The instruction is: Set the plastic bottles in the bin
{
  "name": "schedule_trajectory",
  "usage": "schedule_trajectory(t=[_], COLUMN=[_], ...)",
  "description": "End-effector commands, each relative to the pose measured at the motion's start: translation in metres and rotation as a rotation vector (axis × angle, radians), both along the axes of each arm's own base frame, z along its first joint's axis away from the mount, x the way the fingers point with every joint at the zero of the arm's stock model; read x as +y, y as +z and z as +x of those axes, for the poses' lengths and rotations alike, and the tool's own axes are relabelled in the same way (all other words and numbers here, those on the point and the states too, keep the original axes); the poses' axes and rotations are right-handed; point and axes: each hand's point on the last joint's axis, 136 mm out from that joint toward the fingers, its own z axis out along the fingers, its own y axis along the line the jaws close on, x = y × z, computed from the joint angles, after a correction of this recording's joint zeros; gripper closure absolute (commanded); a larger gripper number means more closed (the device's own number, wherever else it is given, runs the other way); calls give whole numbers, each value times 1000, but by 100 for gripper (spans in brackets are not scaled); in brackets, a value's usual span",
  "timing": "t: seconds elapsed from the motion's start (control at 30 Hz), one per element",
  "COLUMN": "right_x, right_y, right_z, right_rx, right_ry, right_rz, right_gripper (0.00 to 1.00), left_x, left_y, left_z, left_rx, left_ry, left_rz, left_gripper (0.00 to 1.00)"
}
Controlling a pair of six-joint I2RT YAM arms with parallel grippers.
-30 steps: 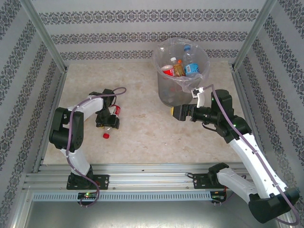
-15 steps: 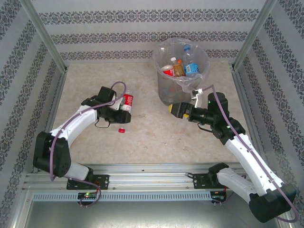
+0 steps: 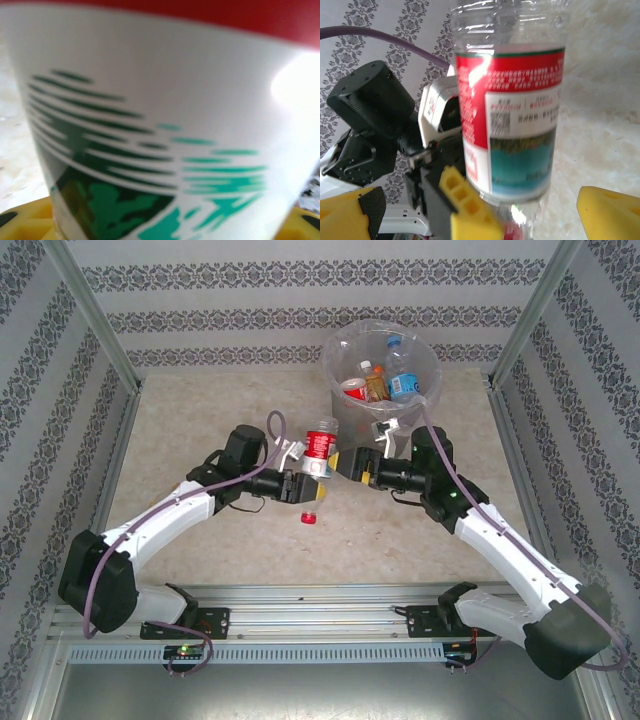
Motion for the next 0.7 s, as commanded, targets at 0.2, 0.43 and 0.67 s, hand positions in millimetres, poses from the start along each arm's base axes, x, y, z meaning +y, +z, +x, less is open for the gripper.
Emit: schedule_trajectory(t=[0.2, 0.43, 0.67], right_x=[9, 8, 0], right_y=[33, 36, 40], right_z=[8, 10, 10], right_rx=[-83, -89, -105], right_ry=[10, 1, -28], right_rz=[60, 59, 54], right_gripper=[2, 11, 27], left_x=[-27, -39, -40], left_y=[38, 31, 27], left_z=[-32, -43, -47], left_rx=[-46, -33, -28], left_ry=[-141, -171, -177], left_rz=[-159, -147, -140], left_gripper=[46, 46, 46])
